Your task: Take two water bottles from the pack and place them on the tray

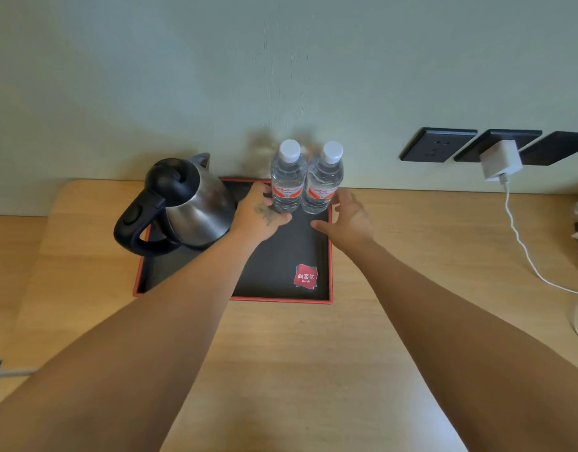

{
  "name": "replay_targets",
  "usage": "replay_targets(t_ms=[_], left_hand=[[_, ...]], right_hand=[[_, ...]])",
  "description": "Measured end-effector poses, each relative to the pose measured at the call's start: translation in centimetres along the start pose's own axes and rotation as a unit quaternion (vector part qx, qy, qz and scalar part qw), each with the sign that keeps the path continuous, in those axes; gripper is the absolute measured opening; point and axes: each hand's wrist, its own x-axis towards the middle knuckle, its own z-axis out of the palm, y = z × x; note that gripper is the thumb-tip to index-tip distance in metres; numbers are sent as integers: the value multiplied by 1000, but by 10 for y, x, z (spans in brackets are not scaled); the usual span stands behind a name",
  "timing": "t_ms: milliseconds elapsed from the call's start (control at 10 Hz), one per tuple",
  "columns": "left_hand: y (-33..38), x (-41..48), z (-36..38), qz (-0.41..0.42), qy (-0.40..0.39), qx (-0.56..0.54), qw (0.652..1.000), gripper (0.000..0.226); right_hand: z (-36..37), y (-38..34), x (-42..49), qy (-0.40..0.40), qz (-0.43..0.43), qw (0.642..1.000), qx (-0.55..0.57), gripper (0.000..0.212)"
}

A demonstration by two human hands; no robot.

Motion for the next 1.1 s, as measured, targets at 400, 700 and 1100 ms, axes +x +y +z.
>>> replay_targets(t_ms=[400,700,1100], left_hand=[[-5,5,13,18,71,-37,997,48],[-4,-7,8,31,25,-35,999,72],[66,-91,-67,202,86,108,970,98]], right_hand=[[18,4,11,105,4,994,41,41],[1,3,8,59,-25,997,51,73],[-113,-52,-44,72,-198,977,-16,109]])
